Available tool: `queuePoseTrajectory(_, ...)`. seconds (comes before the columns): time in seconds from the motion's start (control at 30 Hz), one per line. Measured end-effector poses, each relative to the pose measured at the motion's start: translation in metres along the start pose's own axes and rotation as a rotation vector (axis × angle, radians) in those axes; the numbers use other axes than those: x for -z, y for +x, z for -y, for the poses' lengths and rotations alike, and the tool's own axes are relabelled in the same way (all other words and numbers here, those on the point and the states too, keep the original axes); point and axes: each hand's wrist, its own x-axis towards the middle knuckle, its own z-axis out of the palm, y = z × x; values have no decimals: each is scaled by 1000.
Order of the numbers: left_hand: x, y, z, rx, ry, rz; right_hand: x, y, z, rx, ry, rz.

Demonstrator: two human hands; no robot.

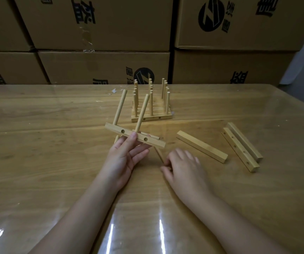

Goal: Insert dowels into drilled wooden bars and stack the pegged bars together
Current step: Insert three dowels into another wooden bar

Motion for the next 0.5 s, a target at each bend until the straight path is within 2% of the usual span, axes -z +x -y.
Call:
queuePoseTrajectory(0.2,-4,-3,-1,9,13,0,-1,5,-12,-130,27,-3)
queuePoseTrajectory(0.4,-2,-3,-2,18,2,9,0,11,-22,-335,523,-105)
queuePoseTrajectory(0.5,0,-2,-1,13,-14,8,0,14,-25,-385,627,-144)
